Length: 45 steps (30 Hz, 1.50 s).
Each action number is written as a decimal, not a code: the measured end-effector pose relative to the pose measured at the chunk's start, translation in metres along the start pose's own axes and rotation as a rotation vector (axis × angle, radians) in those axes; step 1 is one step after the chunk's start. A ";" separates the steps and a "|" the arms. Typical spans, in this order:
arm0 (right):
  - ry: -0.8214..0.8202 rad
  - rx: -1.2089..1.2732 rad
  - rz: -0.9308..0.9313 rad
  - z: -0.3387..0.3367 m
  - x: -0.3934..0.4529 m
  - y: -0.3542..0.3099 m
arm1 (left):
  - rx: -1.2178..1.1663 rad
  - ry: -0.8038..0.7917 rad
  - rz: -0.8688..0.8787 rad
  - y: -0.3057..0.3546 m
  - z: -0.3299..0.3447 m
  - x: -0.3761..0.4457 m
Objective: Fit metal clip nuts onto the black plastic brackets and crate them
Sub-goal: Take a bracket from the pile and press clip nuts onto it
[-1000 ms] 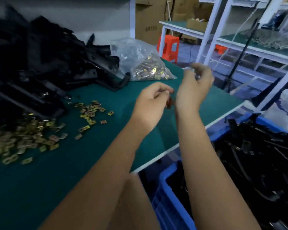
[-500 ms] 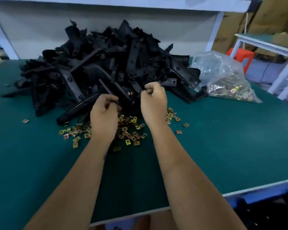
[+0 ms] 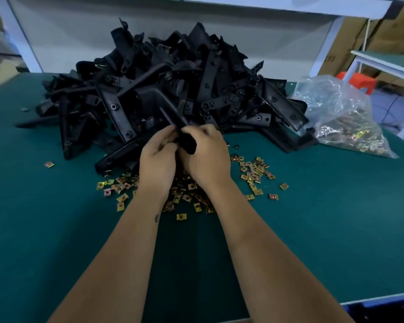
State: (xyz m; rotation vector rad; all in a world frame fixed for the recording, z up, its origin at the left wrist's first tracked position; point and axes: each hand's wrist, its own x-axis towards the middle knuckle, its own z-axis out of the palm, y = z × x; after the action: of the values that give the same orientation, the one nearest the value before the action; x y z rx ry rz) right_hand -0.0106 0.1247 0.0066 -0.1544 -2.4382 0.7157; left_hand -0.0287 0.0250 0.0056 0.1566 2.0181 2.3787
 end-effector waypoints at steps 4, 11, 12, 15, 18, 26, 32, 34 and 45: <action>0.258 -0.045 -0.059 -0.008 -0.007 0.000 | -0.032 -0.089 0.093 0.009 -0.003 -0.005; 0.421 0.061 0.042 -0.027 -0.012 0.003 | -0.163 -0.133 0.033 0.014 -0.005 -0.012; 0.457 0.100 0.053 -0.029 -0.011 0.003 | -0.172 -0.129 0.016 0.014 -0.005 -0.012; 0.523 0.260 0.065 -0.031 -0.011 0.003 | -0.195 -0.154 -0.047 0.015 -0.007 -0.013; 0.590 0.355 0.011 -0.032 -0.012 0.002 | -0.223 -0.283 -0.169 0.016 -0.007 -0.013; 0.542 0.010 -0.307 -0.018 -0.019 -0.003 | -0.599 -0.534 -0.239 0.014 -0.011 -0.012; 0.491 -0.026 -0.340 -0.020 -0.017 -0.003 | -0.411 -0.446 -0.109 0.015 -0.008 -0.009; 0.431 0.024 -0.317 -0.021 -0.018 -0.003 | -0.272 -0.285 -0.069 0.014 -0.006 -0.010; 0.132 0.144 -0.152 -0.024 -0.021 -0.009 | -0.520 -0.124 0.064 0.017 -0.005 -0.010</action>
State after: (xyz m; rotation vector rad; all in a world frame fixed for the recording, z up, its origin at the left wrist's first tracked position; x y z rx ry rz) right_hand 0.0207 0.1224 0.0165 0.0395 -2.2369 0.7840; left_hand -0.0183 0.0165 0.0206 0.3467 1.3053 2.7543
